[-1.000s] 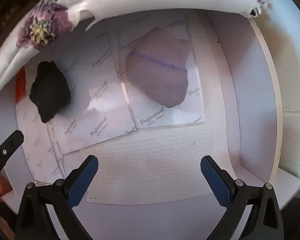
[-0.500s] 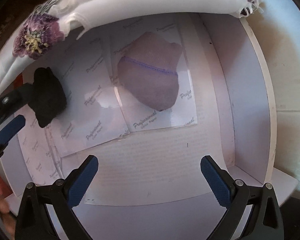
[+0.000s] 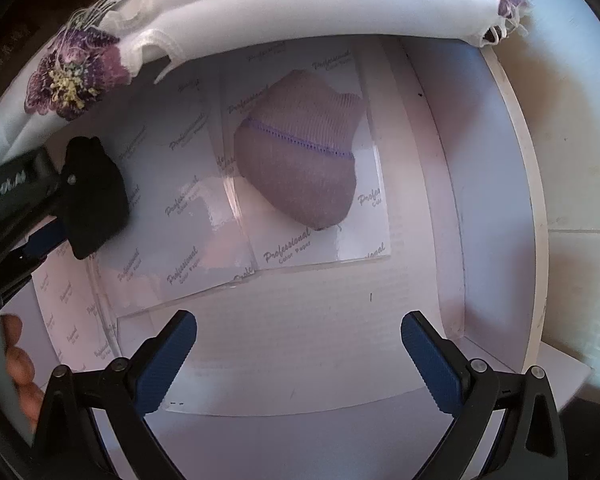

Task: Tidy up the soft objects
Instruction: 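Grasp the black knit item in the drawer with the left tool, then lift the black item with the left tool while the right tool grasps the lavender knit hat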

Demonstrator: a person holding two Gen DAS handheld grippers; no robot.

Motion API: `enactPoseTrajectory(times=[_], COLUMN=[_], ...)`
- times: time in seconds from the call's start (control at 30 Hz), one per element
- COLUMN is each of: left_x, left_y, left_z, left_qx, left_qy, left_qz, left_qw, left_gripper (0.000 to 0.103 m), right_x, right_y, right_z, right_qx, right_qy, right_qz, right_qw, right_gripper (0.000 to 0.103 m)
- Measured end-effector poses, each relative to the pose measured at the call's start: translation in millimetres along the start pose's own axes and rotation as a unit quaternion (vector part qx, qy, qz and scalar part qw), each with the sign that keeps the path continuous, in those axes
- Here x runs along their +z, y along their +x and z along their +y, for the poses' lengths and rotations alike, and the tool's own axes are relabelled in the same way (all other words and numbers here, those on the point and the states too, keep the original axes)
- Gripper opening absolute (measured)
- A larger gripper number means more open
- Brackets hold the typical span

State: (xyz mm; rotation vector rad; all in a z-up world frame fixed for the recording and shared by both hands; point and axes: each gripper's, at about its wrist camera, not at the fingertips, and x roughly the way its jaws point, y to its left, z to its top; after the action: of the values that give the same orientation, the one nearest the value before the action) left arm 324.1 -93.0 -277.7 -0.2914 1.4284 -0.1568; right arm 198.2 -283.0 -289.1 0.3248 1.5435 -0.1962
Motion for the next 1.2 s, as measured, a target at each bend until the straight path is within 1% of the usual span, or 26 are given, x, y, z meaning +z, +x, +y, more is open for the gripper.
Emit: enactPoseTrajectory(times=[0.1,0.27,0.37,0.43,0.47,0.5,0.6,0.63,0.67,0.73,0.87,0.93,1.03,1.2], left_x=[-2.5,-12.5,-21.1,-26.4,-30.8,-40.7,-48.6,-51.9,-53.2,-54.9,-62.9,-59.6,-65.1,-68.8], left_y=[-6.5,-24.8,-33.7,-34.9,-33.0,-31.9,-25.5,-21.6,-19.8,-17.6,-15.7,-13.6,-10.3,-8.2], left_z=[1.3,10.0,14.4,17.9,19.8,22.4,31.4,36.3,39.0,41.6,42.8,46.7,53.4,60.4], left_qx=[0.006,0.024,0.045,0.069,0.083,0.091,0.110,0.111,0.112,0.107,0.107,0.099,0.085,0.080], left_qy=[0.019,0.037,0.051,0.060,0.067,0.069,0.070,0.067,0.064,0.062,0.074,0.064,0.048,0.047], left_qz=[0.002,0.000,0.011,0.021,0.032,0.038,0.054,0.058,0.058,0.052,0.042,0.039,0.035,0.029], left_qw=[0.9998,0.9990,0.9976,0.9955,0.9938,0.9927,0.9900,0.9898,0.9899,0.9909,0.9906,0.9922,0.9946,0.9952], left_gripper=[0.042,0.040,0.040,0.040,0.040,0.040,0.040,0.040,0.040,0.040,0.040,0.040,0.040,0.041], right_x=[2.0,5.4,8.9,12.6,13.9,15.0,19.7,22.1,24.9,32.4,45.0,50.6,59.3,73.2], right_y=[-4.1,-9.4,-14.5,-21.2,-24.2,-26.2,-31.6,-32.8,-34.0,-34.0,-29.1,-25.1,-20.4,-16.6], right_z=[-2.3,-10.5,-19.1,-24.8,-27.6,-28.9,-29.6,-28.5,-28.3,-26.9,-31.5,-35.0,-36.1,-32.8], right_qx=[0.003,0.015,0.036,0.054,0.063,0.067,0.071,0.069,0.067,0.073,0.070,0.069,0.069,0.072], right_qy=[0.004,0.020,0.043,0.063,0.070,0.073,0.073,0.070,0.069,0.072,0.088,0.097,0.109,0.116], right_qz=[-0.006,-0.017,-0.023,-0.033,-0.037,-0.041,-0.048,-0.047,-0.047,-0.043,-0.041,-0.040,-0.043,-0.047], right_qw=[1.000,1.000,0.998,0.996,0.995,0.994,0.994,0.994,0.994,0.994,0.993,0.992,0.991,0.989], right_gripper=[0.103,0.103,0.103,0.103,0.103,0.103,0.102,0.095,0.087,0.082,0.082,0.081,0.075,0.074])
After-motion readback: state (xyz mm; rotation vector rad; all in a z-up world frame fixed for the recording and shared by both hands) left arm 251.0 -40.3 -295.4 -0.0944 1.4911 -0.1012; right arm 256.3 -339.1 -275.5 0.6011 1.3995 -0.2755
